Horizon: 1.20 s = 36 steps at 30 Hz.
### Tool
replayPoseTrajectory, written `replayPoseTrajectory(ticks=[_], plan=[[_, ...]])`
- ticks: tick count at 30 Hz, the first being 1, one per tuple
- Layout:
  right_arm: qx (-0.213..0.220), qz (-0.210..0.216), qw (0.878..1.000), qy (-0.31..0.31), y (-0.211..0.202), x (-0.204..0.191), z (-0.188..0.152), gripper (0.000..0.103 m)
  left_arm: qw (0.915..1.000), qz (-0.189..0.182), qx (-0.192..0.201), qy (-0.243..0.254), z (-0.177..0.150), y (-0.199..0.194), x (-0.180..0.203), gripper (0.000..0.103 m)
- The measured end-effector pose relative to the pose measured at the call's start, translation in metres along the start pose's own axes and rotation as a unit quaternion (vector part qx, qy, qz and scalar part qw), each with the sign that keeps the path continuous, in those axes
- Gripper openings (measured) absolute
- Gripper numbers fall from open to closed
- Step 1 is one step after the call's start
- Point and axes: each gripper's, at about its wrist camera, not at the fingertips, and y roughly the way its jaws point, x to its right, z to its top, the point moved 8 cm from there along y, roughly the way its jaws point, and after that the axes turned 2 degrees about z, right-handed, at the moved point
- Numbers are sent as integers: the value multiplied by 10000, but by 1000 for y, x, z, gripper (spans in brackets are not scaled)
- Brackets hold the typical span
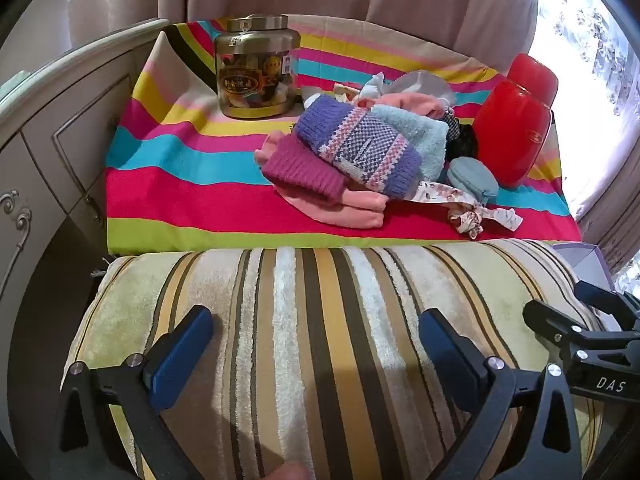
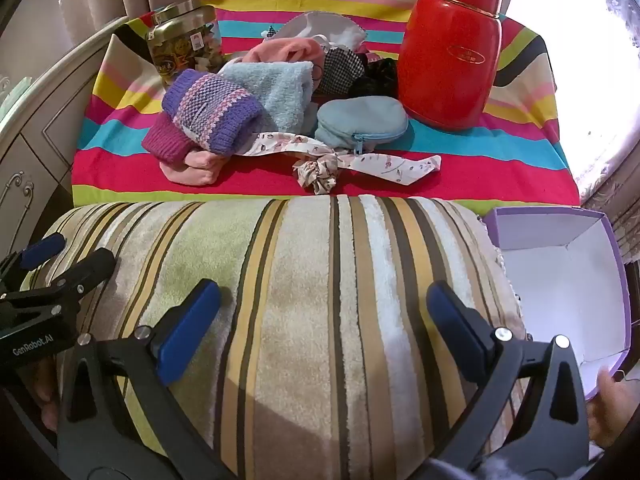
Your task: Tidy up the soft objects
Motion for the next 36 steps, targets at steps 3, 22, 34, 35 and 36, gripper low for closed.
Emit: replayPoseTrajectory(ticks=[3, 22, 34, 35, 36], plan=[[-12, -91, 9999, -49, 0, 1, -1, 103, 9998, -124, 91, -88, -1, -1, -2, 103], [-20, -34, 10000, 20, 0, 0, 0, 103, 9999, -58, 84, -9, -1, -1, -3, 103], [-2, 13, 10000, 22, 0, -2, 0, 103, 9999, -58, 106, -31, -1, -1, -4, 103], [-2, 13, 10000, 22, 0, -2, 0, 103, 9999, -58, 105, -32, -1, -1, -4, 103], [-3, 16, 10000, 20, 0, -2, 0, 103, 9999, -57, 104, -33, -1, -1, -3, 103]])
